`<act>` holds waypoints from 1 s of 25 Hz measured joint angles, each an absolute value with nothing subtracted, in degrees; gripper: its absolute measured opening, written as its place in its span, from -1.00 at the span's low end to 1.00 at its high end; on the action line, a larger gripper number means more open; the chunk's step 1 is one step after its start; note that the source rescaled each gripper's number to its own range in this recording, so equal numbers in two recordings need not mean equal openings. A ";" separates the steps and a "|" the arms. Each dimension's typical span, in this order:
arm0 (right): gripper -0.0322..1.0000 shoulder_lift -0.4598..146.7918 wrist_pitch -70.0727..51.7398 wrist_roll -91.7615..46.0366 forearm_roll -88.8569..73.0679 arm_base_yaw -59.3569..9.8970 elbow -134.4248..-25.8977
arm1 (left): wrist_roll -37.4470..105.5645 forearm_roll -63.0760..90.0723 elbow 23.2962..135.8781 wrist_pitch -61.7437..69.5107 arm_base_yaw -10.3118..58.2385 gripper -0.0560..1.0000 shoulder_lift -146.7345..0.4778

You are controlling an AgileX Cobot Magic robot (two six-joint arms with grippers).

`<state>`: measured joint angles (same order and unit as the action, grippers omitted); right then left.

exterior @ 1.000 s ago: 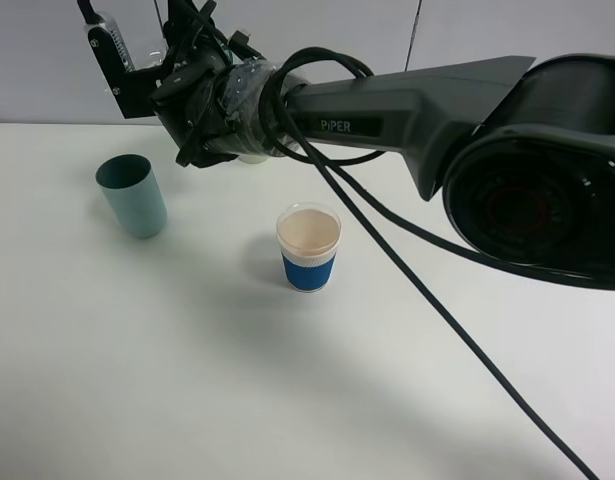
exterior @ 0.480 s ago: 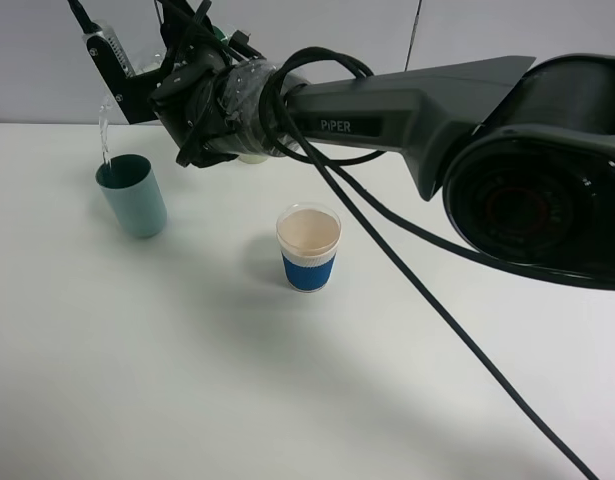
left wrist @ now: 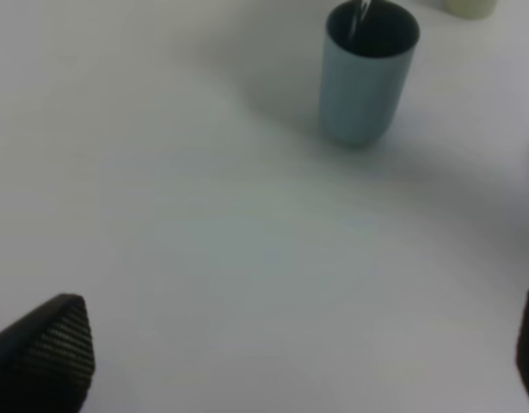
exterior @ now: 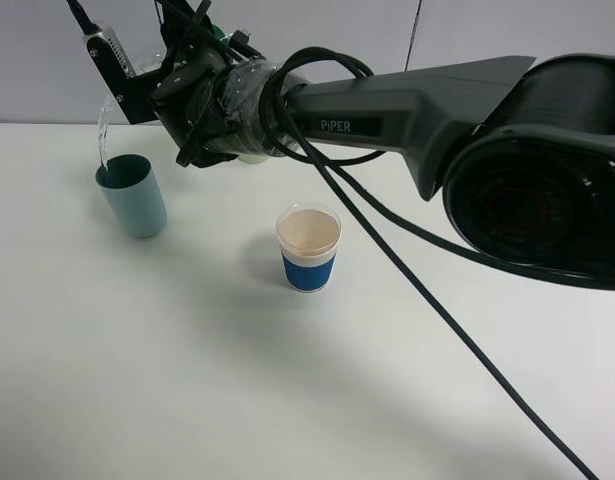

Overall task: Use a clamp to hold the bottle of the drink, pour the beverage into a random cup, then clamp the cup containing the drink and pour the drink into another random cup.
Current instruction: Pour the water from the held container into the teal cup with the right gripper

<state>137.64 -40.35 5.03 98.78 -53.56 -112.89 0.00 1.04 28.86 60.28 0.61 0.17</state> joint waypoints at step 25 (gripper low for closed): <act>-0.94 137.64 -42.99 3.43 98.78 -53.56 -112.89 | 0.00 1.04 28.86 60.28 0.61 1.00 0.17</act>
